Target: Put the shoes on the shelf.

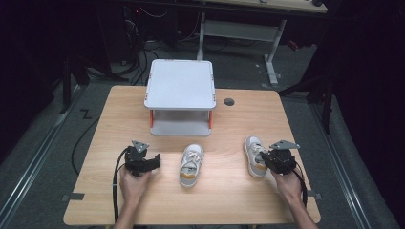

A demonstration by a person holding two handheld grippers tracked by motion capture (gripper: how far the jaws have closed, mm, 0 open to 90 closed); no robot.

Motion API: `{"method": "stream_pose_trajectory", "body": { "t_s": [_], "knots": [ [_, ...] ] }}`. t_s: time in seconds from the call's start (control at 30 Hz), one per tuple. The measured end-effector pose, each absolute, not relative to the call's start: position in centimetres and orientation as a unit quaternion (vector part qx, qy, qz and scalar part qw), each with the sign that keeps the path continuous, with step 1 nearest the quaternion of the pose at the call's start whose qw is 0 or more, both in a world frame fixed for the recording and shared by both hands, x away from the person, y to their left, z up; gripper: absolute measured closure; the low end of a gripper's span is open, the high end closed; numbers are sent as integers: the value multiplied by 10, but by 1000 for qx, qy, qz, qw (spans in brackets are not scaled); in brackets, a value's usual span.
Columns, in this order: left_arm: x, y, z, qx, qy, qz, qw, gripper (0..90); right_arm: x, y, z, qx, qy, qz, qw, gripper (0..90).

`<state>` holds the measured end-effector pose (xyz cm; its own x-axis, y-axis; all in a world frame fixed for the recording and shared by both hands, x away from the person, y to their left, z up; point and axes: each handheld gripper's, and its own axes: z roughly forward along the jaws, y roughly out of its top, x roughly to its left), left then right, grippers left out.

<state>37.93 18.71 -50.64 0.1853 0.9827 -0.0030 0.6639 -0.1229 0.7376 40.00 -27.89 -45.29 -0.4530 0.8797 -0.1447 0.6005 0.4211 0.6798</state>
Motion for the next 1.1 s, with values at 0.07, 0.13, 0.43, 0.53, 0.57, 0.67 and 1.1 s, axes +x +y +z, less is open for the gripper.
{"method": "stream_pose_trajectory", "body": {
  "t_s": [0.07,0.13,0.43,0.53,0.57,0.67,1.1],
  "knots": [
    [379,187,-506,704,585,256,311,223,400,-279,-453,461,805,278,250,761],
    [379,187,-506,704,585,256,311,223,399,-280,-452,459,805,274,258,776],
    [379,187,-506,705,584,256,311,223,396,-277,-449,455,808,270,260,786],
    [379,187,-506,705,584,256,311,223,393,-274,-448,449,811,270,259,786],
    [379,187,-506,705,584,256,311,223,390,-271,-448,444,813,271,262,786],
    [379,187,-506,705,584,256,311,223,388,-266,-447,440,814,273,264,785],
    [379,187,-506,704,584,256,311,223,376,-229,-438,395,836,290,247,784]
  ]
}}
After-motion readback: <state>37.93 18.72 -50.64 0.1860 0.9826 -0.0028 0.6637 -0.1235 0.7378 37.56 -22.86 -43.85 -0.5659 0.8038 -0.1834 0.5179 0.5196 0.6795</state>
